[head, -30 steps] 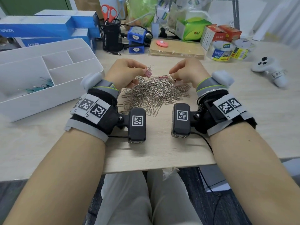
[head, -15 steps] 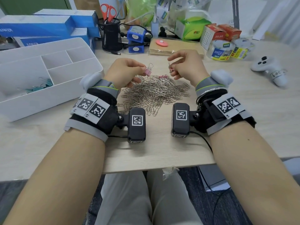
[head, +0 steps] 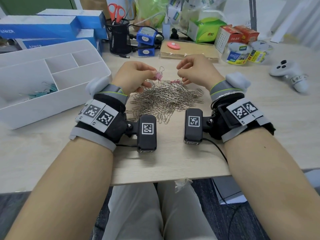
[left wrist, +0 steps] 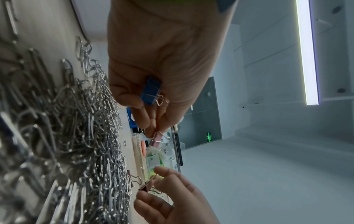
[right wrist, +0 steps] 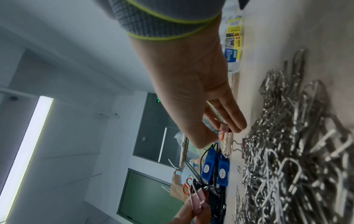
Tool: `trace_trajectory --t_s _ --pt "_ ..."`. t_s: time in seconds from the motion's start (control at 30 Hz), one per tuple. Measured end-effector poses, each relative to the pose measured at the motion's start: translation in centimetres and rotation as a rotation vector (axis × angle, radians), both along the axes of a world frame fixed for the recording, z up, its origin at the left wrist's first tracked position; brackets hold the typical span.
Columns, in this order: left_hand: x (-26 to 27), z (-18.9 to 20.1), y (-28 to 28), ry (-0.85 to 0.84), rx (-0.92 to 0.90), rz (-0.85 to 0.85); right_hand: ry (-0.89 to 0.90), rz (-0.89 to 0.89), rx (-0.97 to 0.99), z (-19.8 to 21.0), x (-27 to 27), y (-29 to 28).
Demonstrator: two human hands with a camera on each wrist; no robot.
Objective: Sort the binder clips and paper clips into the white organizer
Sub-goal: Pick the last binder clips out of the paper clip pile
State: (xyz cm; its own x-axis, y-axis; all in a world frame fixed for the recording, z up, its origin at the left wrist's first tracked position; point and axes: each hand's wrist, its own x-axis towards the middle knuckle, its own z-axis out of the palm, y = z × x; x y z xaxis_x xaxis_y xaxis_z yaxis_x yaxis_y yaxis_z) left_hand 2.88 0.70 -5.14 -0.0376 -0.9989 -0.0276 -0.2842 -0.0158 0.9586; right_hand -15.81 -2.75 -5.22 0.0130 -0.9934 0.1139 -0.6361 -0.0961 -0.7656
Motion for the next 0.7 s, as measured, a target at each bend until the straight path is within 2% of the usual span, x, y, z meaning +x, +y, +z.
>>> trace_trajectory --t_s 0.13,0.2,0.5,0.7 --pt "0.0 0.0 0.0 -0.002 -0.009 -0.009 0.232 0.101 -0.003 -0.1 -0.2 0.2" --pt "-0.1 0.0 0.0 -0.001 -0.008 -0.016 0.273 0.130 -0.026 -0.2 -0.2 0.1" --pt "-0.1 -0.1 -0.2 -0.004 -0.005 -0.010 0.247 -0.020 -0.073 -0.7 -0.8 -0.9" --pt "0.2 0.0 -0.3 0.004 -0.048 0.035 0.009 -0.071 -0.108 -0.4 -0.5 -1.1"
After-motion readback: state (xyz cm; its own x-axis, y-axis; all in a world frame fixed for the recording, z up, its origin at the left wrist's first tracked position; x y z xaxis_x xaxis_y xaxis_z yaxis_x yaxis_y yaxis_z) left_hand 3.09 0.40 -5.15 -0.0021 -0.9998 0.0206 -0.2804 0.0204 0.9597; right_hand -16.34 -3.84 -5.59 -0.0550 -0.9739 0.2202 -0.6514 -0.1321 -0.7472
